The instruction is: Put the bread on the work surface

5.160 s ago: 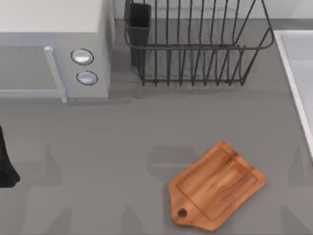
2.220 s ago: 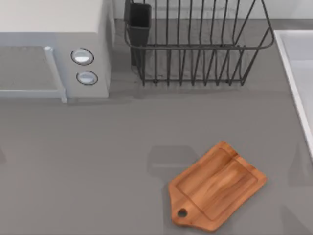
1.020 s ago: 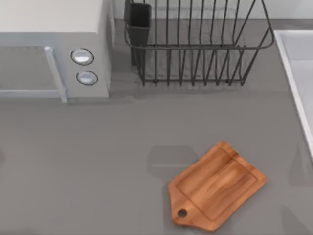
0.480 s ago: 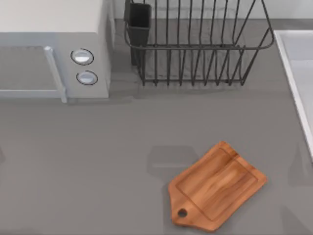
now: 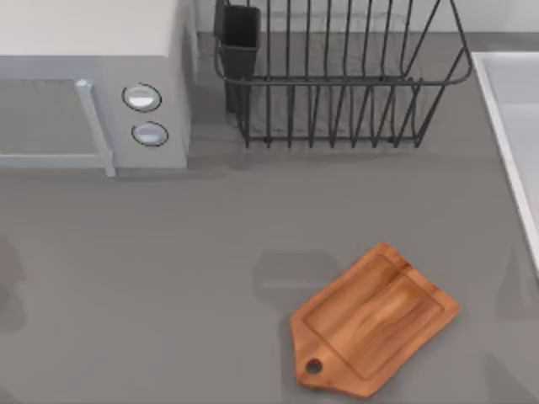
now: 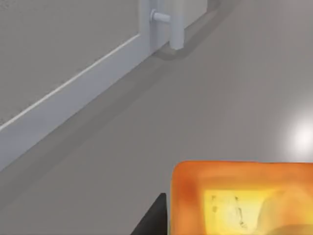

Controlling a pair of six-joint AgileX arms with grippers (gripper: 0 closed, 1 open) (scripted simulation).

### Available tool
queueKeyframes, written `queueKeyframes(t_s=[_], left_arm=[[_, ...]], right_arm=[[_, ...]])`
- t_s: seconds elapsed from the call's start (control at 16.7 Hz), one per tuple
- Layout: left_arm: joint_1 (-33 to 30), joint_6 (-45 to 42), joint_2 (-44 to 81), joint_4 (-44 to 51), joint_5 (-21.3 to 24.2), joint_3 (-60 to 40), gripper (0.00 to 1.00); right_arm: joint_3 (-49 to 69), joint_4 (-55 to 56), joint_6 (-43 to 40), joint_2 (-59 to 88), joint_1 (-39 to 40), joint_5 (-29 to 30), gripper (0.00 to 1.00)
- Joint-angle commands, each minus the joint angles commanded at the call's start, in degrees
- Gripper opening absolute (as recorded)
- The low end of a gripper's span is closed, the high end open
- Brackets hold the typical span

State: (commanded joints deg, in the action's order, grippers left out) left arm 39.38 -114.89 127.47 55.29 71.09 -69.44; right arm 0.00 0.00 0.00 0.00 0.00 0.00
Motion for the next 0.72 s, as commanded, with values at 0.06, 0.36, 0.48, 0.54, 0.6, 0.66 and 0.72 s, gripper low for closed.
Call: queueKeyframes(t_s=[0.06, 0.36, 0.48, 0.54, 0.6, 0.66, 0.72], left_arm=[[-0.09, 0.05, -1.91, 2.78, 0.08, -0.37, 0.00], [0.72, 0.50, -9.10, 11.25, 0.20, -2.36, 0.00], [0.75, 0.51, -9.14, 11.29, 0.21, -2.38, 0.00], [0.65, 0.43, -8.95, 11.05, 0.22, -2.21, 0.00], [0.65, 0.43, -8.95, 11.05, 0.22, -2.21, 0.00], [0.31, 0.86, -9.19, 10.86, 0.01, -2.09, 0.00], [-0.39, 1.75, -9.67, 10.50, -0.40, -1.85, 0.00]], right_arm=[[0.00, 0.00, 0.00, 0.00, 0.00, 0.00, 1.00], [0.00, 0.00, 0.00, 0.00, 0.00, 0.00, 1.00], [0.00, 0.00, 0.00, 0.00, 0.00, 0.00, 1.00], [0.00, 0.00, 0.00, 0.00, 0.00, 0.00, 1.00], [0.00, 0.00, 0.00, 0.00, 0.00, 0.00, 1.00], [0.00, 0.00, 0.00, 0.00, 0.00, 0.00, 1.00], [0.00, 0.00, 0.00, 0.00, 0.00, 0.00, 1.00]])
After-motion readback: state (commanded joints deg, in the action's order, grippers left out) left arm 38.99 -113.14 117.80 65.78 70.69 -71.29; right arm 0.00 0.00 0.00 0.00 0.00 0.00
